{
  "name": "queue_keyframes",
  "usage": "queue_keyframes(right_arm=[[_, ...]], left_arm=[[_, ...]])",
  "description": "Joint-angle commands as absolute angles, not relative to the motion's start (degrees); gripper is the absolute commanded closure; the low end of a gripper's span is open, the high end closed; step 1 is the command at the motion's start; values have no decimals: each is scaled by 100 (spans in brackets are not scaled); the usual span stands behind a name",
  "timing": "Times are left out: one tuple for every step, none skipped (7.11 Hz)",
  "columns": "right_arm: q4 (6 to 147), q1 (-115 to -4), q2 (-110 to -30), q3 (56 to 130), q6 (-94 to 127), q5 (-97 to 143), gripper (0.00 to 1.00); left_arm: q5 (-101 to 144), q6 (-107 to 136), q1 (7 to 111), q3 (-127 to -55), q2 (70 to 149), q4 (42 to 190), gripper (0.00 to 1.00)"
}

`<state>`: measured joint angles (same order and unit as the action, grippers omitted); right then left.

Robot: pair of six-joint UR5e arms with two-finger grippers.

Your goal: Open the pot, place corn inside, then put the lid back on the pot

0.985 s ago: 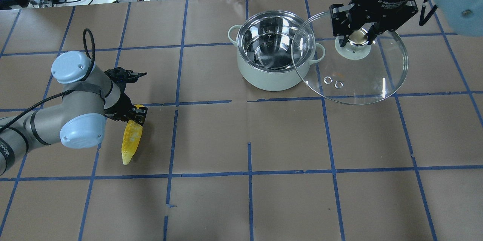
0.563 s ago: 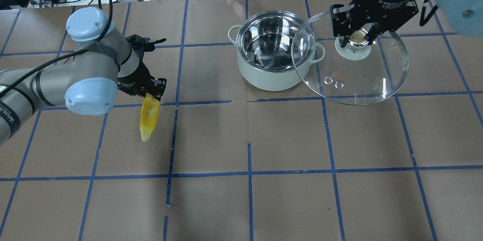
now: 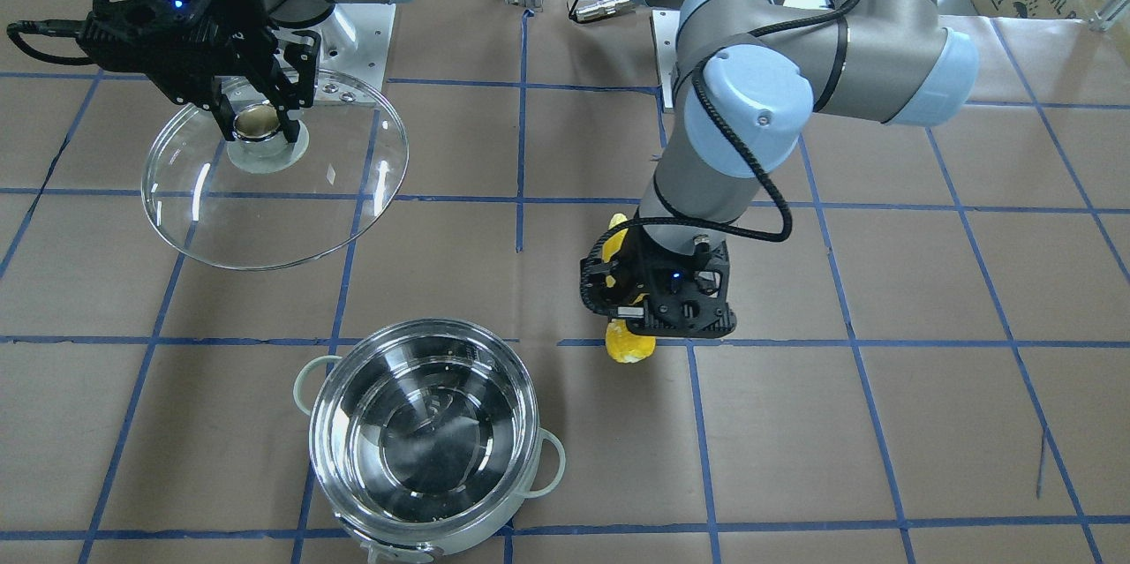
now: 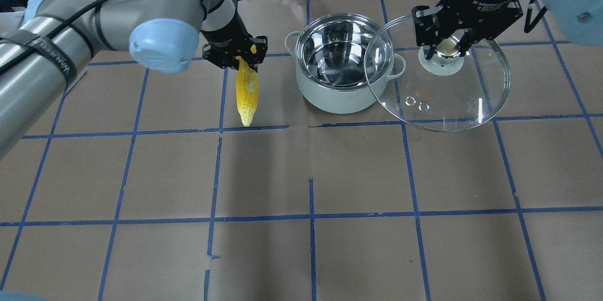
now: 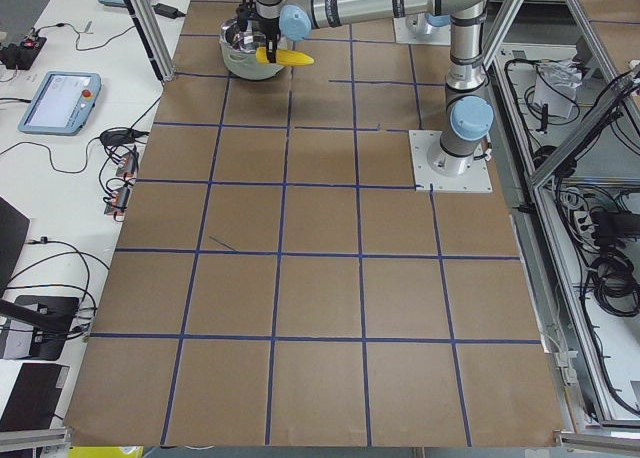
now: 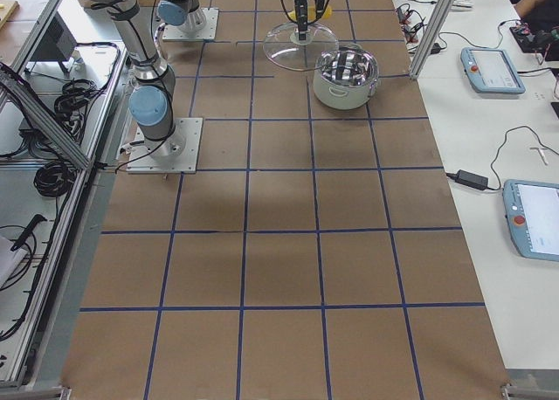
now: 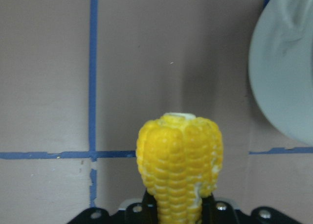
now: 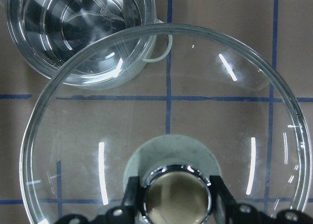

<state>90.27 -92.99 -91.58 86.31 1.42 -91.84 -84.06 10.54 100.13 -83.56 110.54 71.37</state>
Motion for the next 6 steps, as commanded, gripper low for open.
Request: queue_keyframes(right_arm=[[9035, -9299, -9158, 8631, 141, -9185, 76], [9035, -9299, -9158, 8631, 141, -9176, 76], [9035, -9299, -9158, 8631, 141, -9184, 76], [9035, -9299, -9158, 8631, 141, -9176, 76], [9035, -9299, -9158, 8631, 141, -9176, 76], [9026, -9299, -9158, 8631, 141, -9176, 76]], left_arm=[[-8359, 1178, 10396, -6906, 11887, 7470, 88], [-8367, 1178, 10537, -6290, 12292, 7610, 88], [-8385, 1213, 10686, -5875, 12600, 7603, 87], [-8393, 1256, 10818, -5540, 12978, 7550, 87], [-8437, 1257, 10863, -5085, 13234, 7619, 87], [-8437, 1257, 10976, -4967, 13402, 7681, 86]])
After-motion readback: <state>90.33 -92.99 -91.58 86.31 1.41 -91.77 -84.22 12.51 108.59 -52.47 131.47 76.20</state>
